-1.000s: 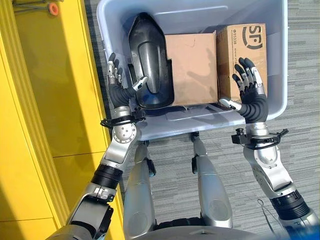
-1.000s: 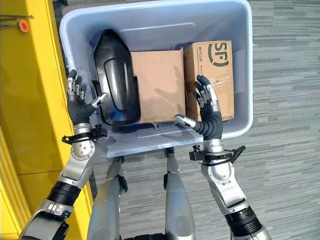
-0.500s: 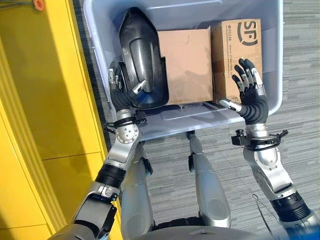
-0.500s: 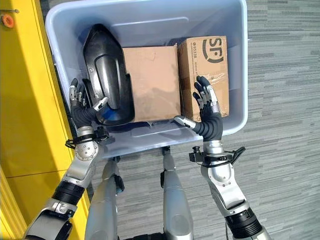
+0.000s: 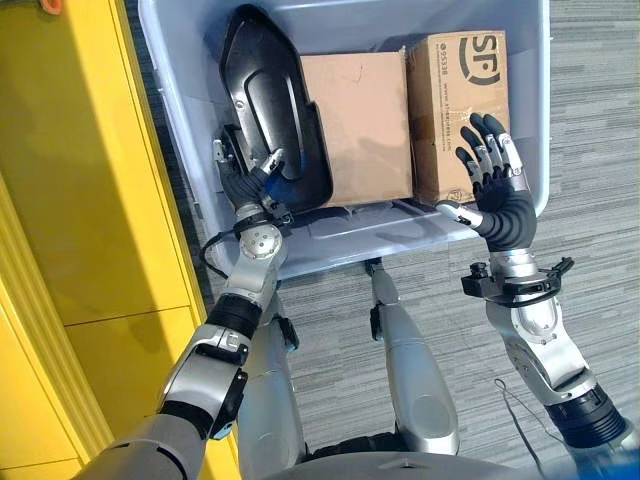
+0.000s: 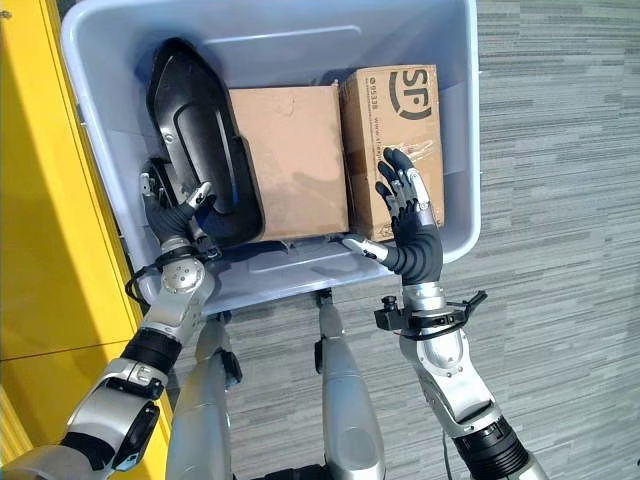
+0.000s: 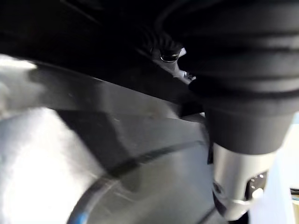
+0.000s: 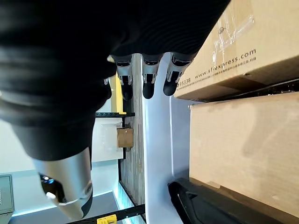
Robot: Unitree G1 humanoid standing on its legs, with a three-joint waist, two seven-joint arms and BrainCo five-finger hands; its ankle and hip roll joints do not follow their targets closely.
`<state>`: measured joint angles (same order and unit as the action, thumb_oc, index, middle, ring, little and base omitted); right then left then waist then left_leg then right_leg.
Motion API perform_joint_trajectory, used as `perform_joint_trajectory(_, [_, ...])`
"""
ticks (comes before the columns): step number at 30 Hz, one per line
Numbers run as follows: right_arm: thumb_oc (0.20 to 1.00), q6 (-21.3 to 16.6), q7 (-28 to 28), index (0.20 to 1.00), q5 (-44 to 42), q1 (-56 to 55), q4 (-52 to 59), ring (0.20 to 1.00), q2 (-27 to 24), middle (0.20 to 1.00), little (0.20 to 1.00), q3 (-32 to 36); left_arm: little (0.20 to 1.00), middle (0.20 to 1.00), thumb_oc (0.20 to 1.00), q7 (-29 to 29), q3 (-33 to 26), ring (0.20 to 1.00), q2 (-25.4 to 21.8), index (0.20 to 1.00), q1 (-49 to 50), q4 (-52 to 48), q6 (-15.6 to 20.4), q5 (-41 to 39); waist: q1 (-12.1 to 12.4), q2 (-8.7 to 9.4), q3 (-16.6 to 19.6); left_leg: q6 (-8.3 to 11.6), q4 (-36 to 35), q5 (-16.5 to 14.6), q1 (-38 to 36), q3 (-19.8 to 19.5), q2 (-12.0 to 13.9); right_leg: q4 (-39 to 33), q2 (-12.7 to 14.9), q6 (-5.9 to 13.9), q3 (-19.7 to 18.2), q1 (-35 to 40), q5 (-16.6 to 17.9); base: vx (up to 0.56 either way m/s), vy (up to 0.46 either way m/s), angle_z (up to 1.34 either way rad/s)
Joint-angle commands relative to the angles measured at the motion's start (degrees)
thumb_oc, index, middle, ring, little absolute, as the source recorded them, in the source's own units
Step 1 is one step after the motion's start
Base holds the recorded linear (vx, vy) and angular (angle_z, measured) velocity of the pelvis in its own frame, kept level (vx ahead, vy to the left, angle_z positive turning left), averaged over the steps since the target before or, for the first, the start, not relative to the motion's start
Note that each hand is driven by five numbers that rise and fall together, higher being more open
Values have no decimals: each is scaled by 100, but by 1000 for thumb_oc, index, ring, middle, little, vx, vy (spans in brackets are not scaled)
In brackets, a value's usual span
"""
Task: Move parts from the plastic box to the shelf.
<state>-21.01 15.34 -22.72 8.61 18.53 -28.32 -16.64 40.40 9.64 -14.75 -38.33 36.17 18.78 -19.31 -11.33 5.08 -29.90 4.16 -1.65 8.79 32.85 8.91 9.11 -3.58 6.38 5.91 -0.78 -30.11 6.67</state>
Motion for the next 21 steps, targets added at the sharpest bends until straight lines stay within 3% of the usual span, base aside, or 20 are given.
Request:
perform_joint_trajectory(1, [1000, -382, -96, 1000, -175, -53, 105, 1000, -192, 1000, 1000, 93, 203, 203, 203, 182, -280, 203, -399, 203, -210, 825, -187, -206, 63, 377, 401, 513, 279, -111, -272, -180, 424, 614, 473, 431, -6, -303, 224, 0, 0, 0])
perform_joint_trajectory(8, [1000, -373, -132, 1000, -247, -150, 111, 1000, -188, 1000, 1000, 132, 200, 200, 200, 101, -174, 200, -346, 200, -34, 645, -230, -66, 89, 282, 453, 491, 217, -131, -384, -173, 391, 598, 496, 433, -9, -210, 201, 14, 8, -1])
perform_joint_trajectory(15, [1000, -291, -176, 1000, -233, -279, -45, 1000, -112, 1000, 1000, 215, 200, 200, 200, 11, -304, 200, -420, 200, 933, -512, -144, 348, 269, 50, 693, 486, -58, -112, -892, -153, 353, 548, 569, 454, 35, 177, 138, 48, 24, -2])
perform_joint_trajectory(21, [1000, -154, -295, 1000, -165, -334, -301, 1000, -48, 1000, 1000, 367, 200, 200, 200, -454, -547, 200, -719, 200, 1849, -1468, 13, 587, 484, -154, 1023, 500, -234, -138, -1469, -130, 317, 552, 669, 483, 94, 666, 79, 64, 27, 1])
